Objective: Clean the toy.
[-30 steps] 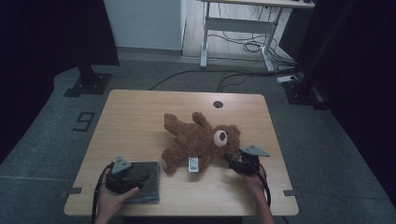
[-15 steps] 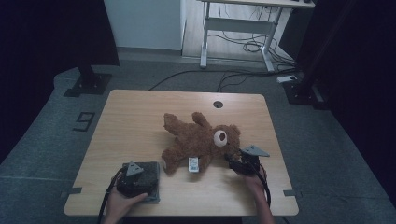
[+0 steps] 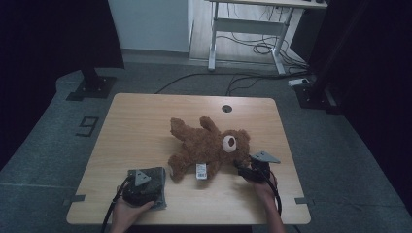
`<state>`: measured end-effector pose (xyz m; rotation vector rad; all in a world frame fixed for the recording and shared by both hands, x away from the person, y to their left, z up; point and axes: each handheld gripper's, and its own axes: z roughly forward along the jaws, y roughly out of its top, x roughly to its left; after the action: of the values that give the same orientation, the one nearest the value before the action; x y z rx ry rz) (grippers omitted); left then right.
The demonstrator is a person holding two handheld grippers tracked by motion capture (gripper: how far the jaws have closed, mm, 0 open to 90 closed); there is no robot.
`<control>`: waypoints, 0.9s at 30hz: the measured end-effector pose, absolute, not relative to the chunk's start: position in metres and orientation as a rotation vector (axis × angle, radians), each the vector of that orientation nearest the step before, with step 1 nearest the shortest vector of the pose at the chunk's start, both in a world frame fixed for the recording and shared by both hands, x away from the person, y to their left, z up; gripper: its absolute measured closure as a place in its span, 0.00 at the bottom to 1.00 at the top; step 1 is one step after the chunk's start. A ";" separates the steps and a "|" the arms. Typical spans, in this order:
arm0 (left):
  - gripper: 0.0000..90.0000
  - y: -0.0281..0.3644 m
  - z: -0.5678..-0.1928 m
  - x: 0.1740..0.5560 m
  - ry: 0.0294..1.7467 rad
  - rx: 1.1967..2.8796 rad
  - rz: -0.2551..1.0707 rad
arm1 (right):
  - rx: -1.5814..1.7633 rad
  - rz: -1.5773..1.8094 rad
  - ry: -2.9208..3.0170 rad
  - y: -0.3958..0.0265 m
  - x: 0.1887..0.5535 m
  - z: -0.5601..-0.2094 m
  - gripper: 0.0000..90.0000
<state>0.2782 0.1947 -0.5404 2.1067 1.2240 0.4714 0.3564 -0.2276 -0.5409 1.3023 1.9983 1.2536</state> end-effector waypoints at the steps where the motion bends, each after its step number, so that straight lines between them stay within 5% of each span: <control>1: 0.58 0.197 -0.541 0.279 1.222 2.100 0.473 | 1.301 1.253 1.998 -0.228 0.356 -0.541 0.40; 9: 0.84 0.209 -0.541 0.279 1.212 2.055 0.455 | 1.301 1.254 1.996 -0.227 0.356 -0.541 0.40; 19: 0.87 0.218 -0.532 0.278 1.177 1.980 0.368 | 1.294 1.257 1.998 -0.227 0.355 -0.541 0.41; 27: 0.87 0.213 -0.506 0.271 1.092 1.887 0.364 | 1.234 1.281 2.036 -0.226 0.351 -0.538 0.63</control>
<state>0.2707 0.2131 -0.5062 1.8868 1.0921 0.3641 0.3513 -0.2261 -0.5384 1.2341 2.0358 1.2814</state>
